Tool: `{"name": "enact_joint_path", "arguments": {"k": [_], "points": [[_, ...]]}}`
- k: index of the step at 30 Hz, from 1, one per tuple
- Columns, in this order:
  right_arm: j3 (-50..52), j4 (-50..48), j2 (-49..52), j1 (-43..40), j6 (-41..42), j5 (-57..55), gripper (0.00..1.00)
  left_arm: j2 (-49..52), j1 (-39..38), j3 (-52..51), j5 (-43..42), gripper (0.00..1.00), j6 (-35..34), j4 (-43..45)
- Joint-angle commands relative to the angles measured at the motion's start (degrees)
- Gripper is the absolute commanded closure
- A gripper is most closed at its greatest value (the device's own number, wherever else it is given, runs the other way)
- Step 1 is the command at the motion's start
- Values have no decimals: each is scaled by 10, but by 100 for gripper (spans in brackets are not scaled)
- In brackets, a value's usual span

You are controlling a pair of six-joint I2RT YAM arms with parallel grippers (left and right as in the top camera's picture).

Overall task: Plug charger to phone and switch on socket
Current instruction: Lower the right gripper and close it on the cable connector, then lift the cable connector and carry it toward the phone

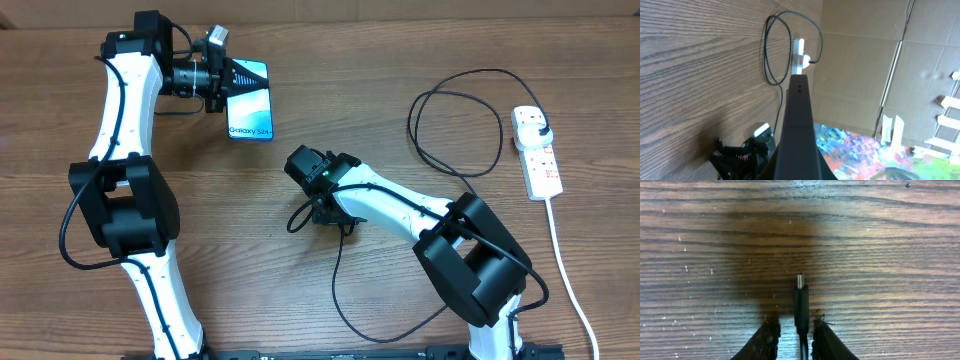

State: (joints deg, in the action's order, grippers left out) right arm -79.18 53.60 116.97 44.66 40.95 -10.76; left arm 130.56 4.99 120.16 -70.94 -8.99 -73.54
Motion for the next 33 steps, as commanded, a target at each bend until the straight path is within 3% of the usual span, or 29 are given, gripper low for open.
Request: {"name": "enact_joint_path", "arguments": {"k": [1,13,24,33], "points": [[-3,-1,21,0,2,-8,76,2,3,12,-23,96,0,0],[-3,-7,21,-2,2,-22,76,2,3,12,-24,96,0,0],[-3,-6,21,-2,2,-23,93,2,3,12,-23,96,0,0],[-3,-6,21,-2,2,-22,96,2,3,12,-24,96,0,0]]}}
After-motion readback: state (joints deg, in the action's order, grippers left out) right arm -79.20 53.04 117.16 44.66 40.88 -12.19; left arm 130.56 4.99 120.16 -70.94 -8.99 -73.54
